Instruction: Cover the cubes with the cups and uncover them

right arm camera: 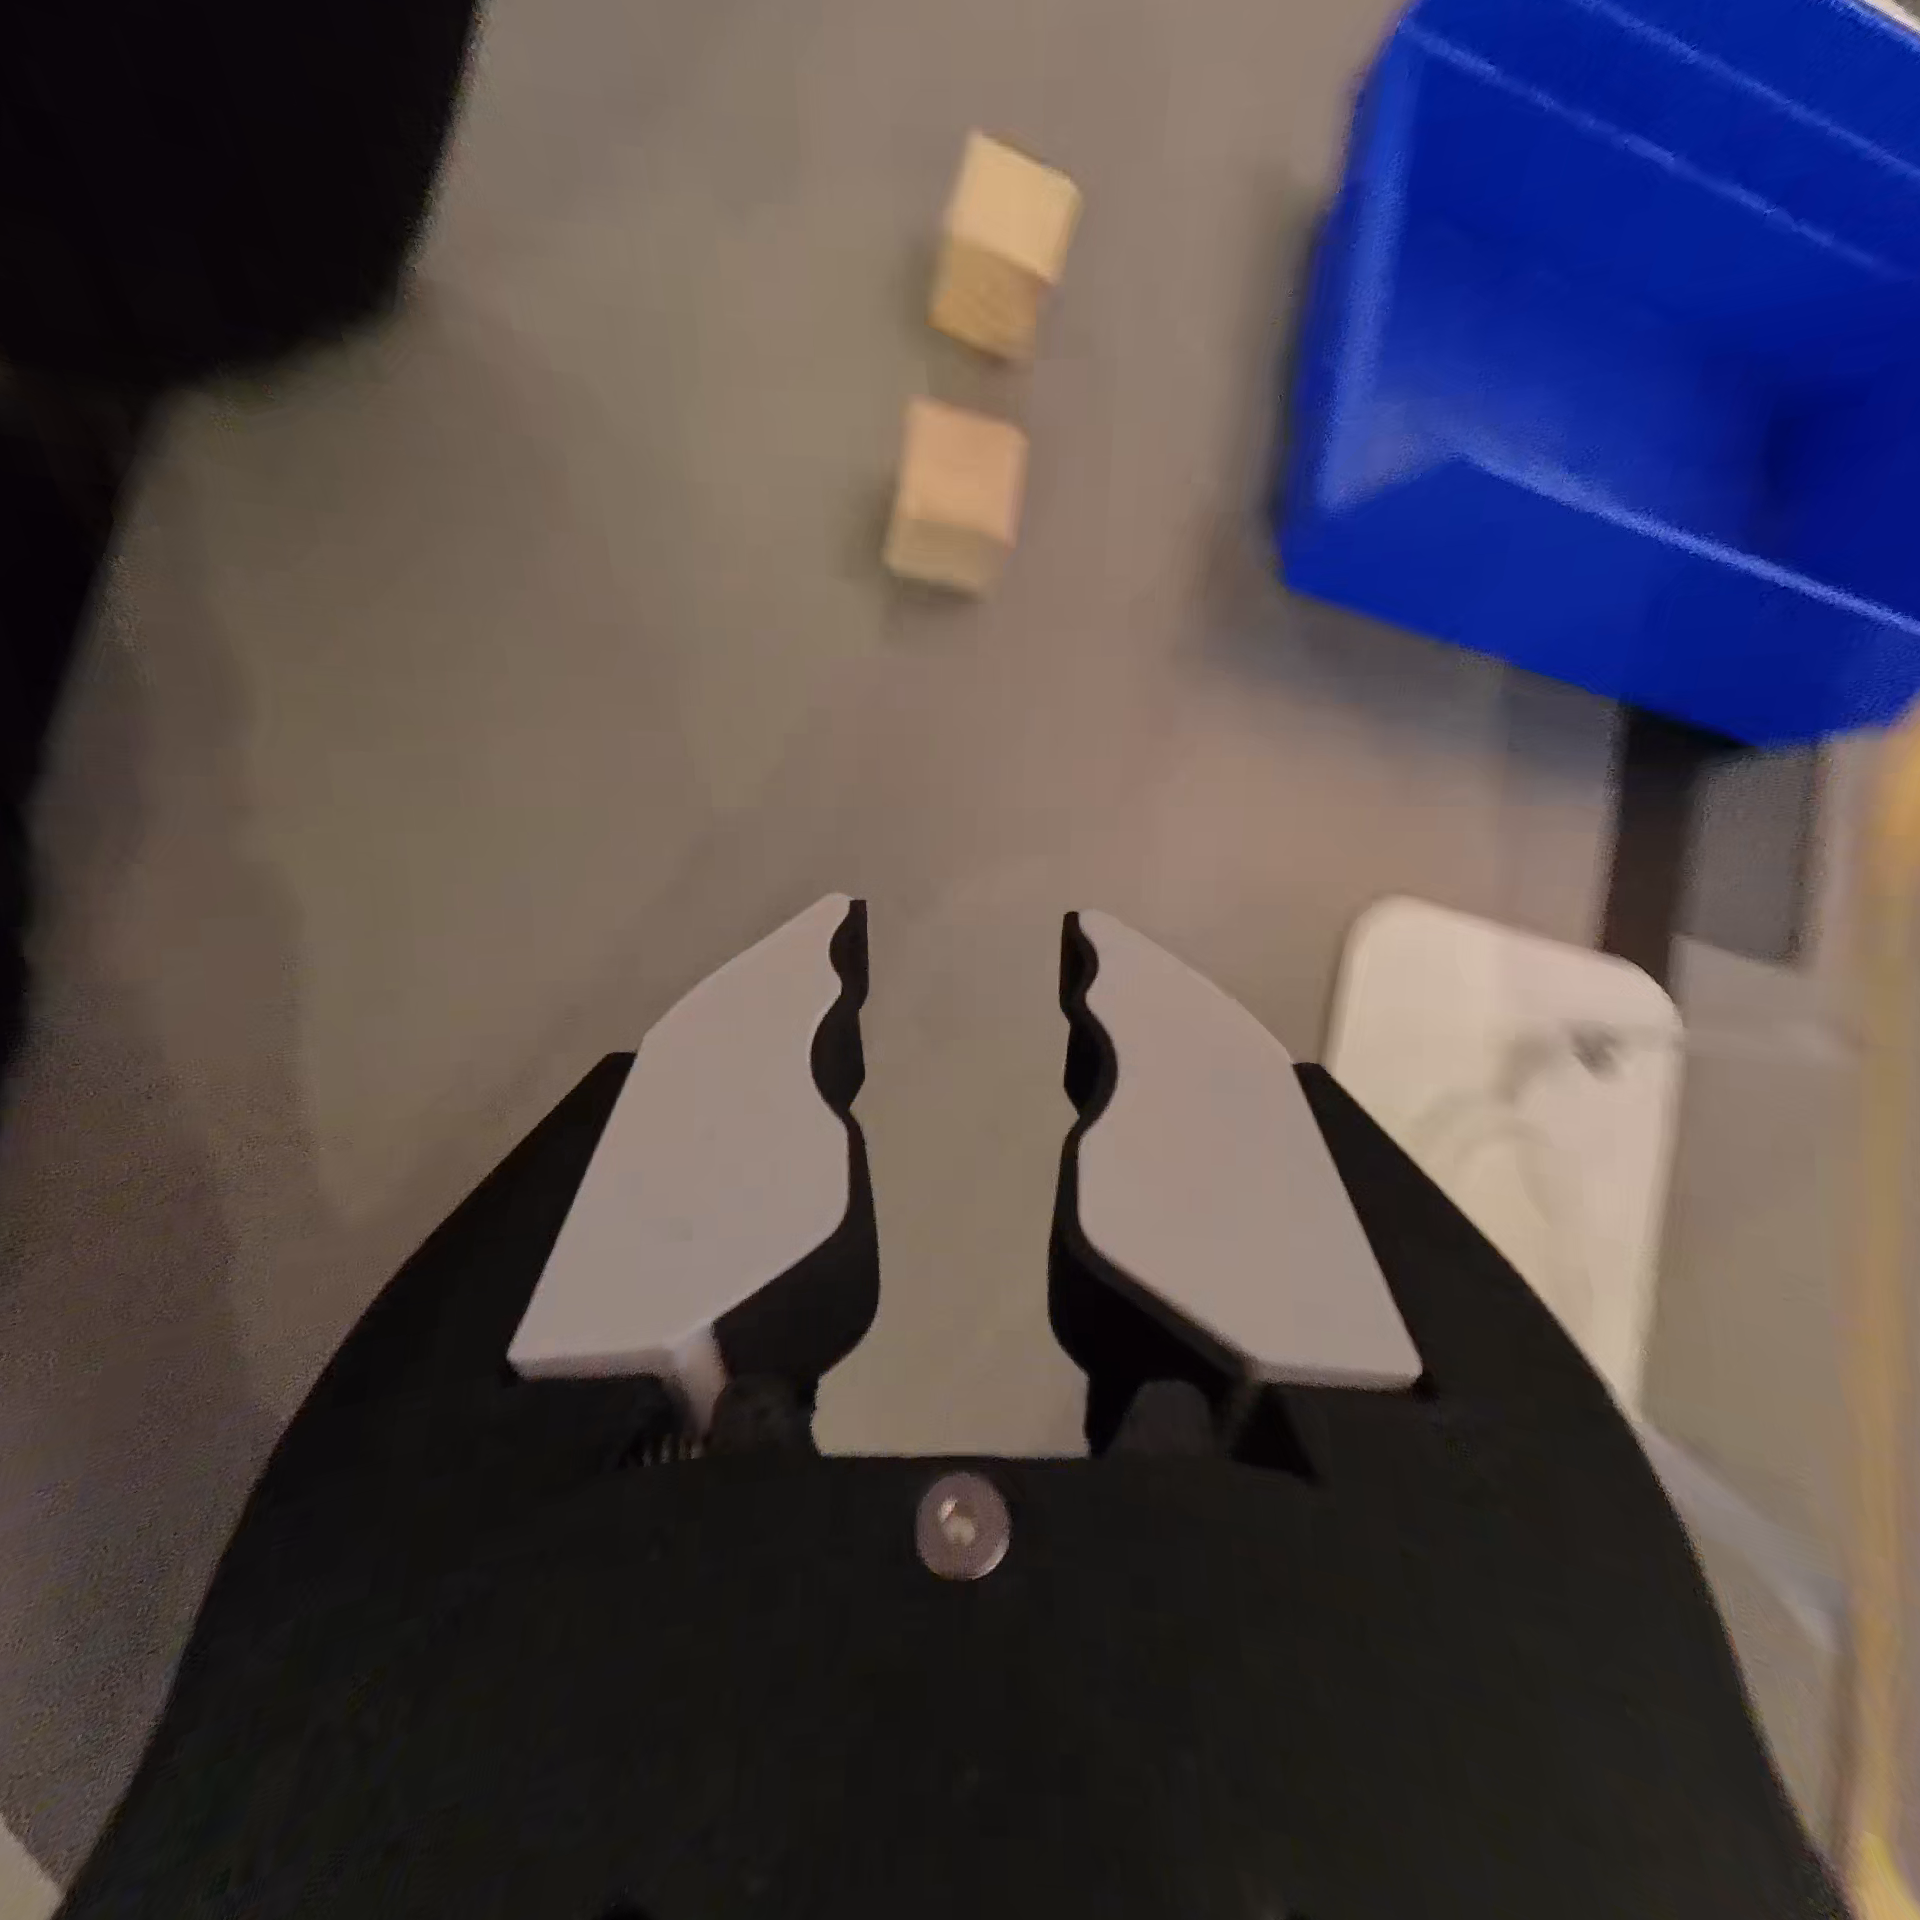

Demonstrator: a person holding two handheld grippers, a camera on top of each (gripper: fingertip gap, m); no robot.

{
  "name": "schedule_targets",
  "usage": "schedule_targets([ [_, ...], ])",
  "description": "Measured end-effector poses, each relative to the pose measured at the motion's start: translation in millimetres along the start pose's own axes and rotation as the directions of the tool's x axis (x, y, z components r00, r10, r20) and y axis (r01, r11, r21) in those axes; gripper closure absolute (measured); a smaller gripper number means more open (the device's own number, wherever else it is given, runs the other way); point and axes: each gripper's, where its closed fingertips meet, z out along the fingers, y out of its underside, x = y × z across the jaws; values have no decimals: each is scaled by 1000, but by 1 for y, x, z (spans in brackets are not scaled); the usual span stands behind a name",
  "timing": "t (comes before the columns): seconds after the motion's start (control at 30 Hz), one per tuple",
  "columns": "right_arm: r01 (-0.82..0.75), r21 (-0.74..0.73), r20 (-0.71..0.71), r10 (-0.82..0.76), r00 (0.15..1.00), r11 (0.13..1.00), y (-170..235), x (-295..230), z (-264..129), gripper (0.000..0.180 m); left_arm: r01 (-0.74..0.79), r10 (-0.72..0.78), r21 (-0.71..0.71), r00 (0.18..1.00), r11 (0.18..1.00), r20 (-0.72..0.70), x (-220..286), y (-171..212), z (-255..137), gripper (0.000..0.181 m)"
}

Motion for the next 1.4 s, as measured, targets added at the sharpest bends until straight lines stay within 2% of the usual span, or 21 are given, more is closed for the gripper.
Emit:
schedule_targets([
  [0.03,-12,4,29,12,1000,1000,-13,-5,20,142,-1,1,7,1000,1000,8,-2,-2,-4,181],
  [0.13,-28,-34,23,29,999,999,-36,-1,72,128,-3,2,25,999,1000,35,-8,-6,-15,181],
  [0.2,-72,-36,77,74,994,997,-51,-4,104,118,-1,0,33,999,999,52,-12,-7,-21,181],
  [0.37,-54,-148,79,67,995,988,-55,-2,163,103,6,-9,48,997,999,71,-19,-7,-30,181],
  [0.5,-59,-177,85,75,994,982,-55,-1,190,104,9,-12,52,997,999,70,-20,-6,-30,181],
  [0.53,-45,-186,87,62,994,981,-54,-1,196,110,10,-14,53,998,999,67,-20,-5,-30,181],
  [0.57,-24,-196,92,42,995,980,-53,-2,200,131,12,-15,53,998,999,63,-19,-5,-29,181],
  [0.6,-10,-185,93,27,995,983,-54,-1,203,136,12,-15,52,998,999,60,-19,-5,-28,181],
  [0.67,-8,-154,122,27,992,988,-58,-4,198,137,10,-13,46,998,999,56,-18,-4,-26,181],
  [0.8,-22,-61,119,29,992,998,-61,2,151,137,0,-2,43,998,999,63,-17,-6,-28,181],
  [0.97,-128,9,-21,128,992,992,-22,40,44,136,7,-11,62,998,998,61,-18,-9,-30,181],
  [1.07,-241,13,-196,239,951,970,24,75,-29,137,4,-7,58,999,998,51,-15,-9,-26,181],
  [1.2,-409,41,-425,386,819,912,100,111,-120,137,-3,1,46,999,999,38,-9,-9,-18,181],
  [1.27,-467,0,-506,403,763,884,144,118,-151,137,-4,3,42,999,999,33,-8,-9,-16,181],
  [1.33,-474,-63,-528,374,763,878,180,119,-168,137,-4,3,39,1000,999,28,-7,-9,-14,181],
  [1.4,-421,-173,-479,297,826,890,210,112,-171,136,-4,3,34,1000,999,25,-6,-7,-12,181],
])
